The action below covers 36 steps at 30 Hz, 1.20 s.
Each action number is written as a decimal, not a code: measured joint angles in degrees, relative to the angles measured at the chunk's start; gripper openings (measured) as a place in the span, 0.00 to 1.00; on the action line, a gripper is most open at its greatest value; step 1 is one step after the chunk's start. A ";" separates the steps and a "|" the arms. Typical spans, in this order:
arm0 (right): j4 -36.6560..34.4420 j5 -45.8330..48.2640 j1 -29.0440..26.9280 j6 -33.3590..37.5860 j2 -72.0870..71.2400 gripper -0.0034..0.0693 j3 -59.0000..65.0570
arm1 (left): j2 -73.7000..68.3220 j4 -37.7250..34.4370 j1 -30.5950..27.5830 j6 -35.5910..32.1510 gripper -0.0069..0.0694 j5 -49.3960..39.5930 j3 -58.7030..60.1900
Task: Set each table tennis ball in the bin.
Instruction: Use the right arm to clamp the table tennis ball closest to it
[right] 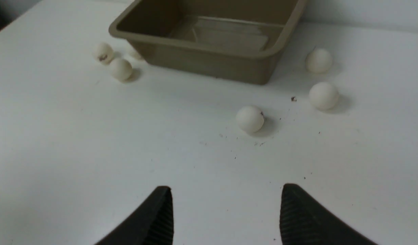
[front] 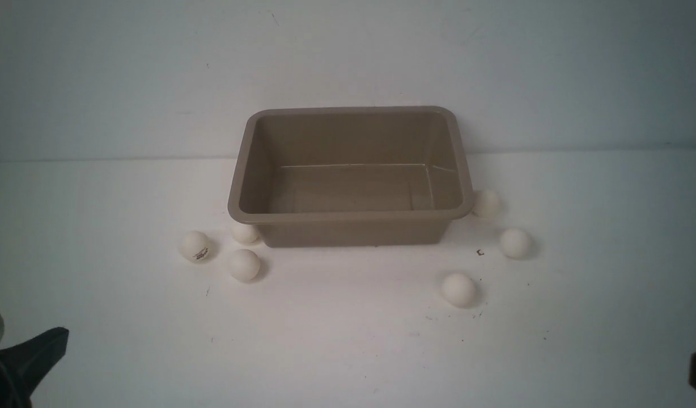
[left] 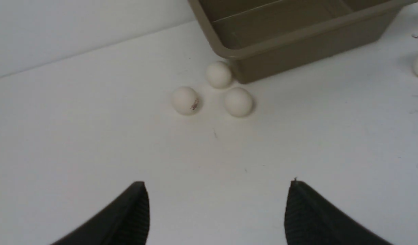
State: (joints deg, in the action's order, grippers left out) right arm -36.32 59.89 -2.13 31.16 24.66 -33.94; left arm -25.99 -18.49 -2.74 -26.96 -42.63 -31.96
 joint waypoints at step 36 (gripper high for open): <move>12.95 1.25 13.30 8.96 54.79 0.58 -30.74 | -14.60 -0.16 0.00 1.70 0.72 2.46 -5.46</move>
State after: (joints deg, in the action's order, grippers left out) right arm -23.37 61.14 11.16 40.13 79.44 -64.67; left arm -40.60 -18.66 -2.74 -25.26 -40.17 -37.42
